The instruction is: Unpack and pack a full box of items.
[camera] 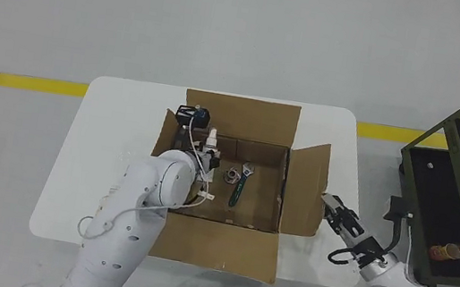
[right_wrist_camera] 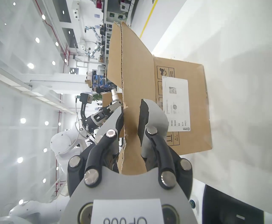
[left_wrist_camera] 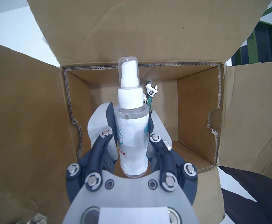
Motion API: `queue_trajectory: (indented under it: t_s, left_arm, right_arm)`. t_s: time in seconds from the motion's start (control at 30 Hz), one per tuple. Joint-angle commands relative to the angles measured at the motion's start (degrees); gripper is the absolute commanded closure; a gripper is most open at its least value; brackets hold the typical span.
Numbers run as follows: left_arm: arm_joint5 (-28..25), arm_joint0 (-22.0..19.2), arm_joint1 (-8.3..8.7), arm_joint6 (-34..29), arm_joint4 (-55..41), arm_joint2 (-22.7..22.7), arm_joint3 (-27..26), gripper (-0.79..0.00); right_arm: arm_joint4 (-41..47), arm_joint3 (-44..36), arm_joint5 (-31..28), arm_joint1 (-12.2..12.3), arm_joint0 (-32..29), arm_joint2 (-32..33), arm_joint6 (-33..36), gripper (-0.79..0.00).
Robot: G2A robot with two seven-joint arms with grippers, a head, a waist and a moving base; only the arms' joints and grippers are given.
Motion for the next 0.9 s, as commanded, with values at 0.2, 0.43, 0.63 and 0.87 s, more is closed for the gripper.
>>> queue_trajectory:
  t_s: [0.2, 0.43, 0.63, 0.87]
  left_arm:
    - [-0.2, 0.8, 0.21, -0.4, 0.5, -0.5, -1.7, 0.000]
    - [-0.1, 1.5, 0.35, -0.5, 1.2, -0.9, -3.1, 0.000]
    - [0.4, 2.1, 0.41, -0.7, 1.0, -1.1, -4.0, 0.000]
    - [0.5, 2.7, 0.47, -0.8, 1.0, -1.0, -5.0, 0.000]
  right_arm:
    - [1.1, -0.1, 0.7, -0.1, -0.4, -0.3, -0.4, -0.256]
    - [0.6, -2.1, 0.7, -0.1, -0.5, 0.2, -0.2, -0.277]
    - [-3.3, -3.8, 1.9, 0.1, -0.7, 0.1, 1.4, -0.280]
    - [-6.8, -4.2, 4.3, 0.2, -1.0, -0.6, 1.9, -0.286]
